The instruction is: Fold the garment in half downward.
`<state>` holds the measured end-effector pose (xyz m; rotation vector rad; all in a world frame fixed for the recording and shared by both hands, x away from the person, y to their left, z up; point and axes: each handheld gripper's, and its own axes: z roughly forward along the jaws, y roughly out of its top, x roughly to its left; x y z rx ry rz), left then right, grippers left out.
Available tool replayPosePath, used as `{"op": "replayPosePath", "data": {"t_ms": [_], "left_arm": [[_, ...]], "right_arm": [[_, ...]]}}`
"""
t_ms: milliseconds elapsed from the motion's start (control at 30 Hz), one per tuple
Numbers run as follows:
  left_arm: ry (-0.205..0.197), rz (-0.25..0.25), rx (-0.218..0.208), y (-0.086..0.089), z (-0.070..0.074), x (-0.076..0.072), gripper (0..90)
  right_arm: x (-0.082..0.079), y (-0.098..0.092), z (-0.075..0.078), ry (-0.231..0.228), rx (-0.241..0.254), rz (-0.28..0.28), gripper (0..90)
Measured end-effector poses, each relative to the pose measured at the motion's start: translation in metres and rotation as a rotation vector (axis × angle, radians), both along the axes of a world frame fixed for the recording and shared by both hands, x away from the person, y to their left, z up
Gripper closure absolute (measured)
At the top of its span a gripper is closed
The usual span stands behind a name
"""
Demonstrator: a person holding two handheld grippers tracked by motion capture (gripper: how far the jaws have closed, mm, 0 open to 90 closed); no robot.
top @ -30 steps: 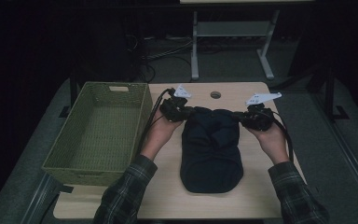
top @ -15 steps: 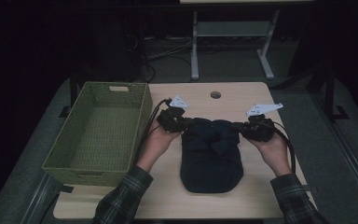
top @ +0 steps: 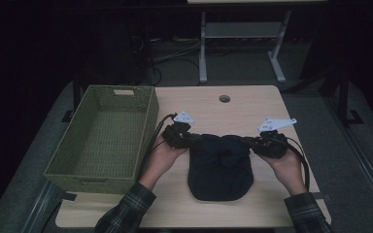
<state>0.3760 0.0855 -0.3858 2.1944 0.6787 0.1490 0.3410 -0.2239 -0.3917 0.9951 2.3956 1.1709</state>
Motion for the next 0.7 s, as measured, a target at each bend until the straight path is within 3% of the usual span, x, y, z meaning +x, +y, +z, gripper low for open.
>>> {"op": "replayPosePath", "data": {"t_ms": [133,700], "left_arm": [[0.028,-0.016,-0.023,0.004,-0.009,-0.008,81.8],[0.106,-0.102,-0.025,0.008,-0.024,-0.036,81.1]], "right_arm": [[-0.009,0.000,-0.009,0.013,-0.007,0.008,80.3],[-0.048,-0.002,-0.029,0.052,0.014,0.034,78.1]]}}
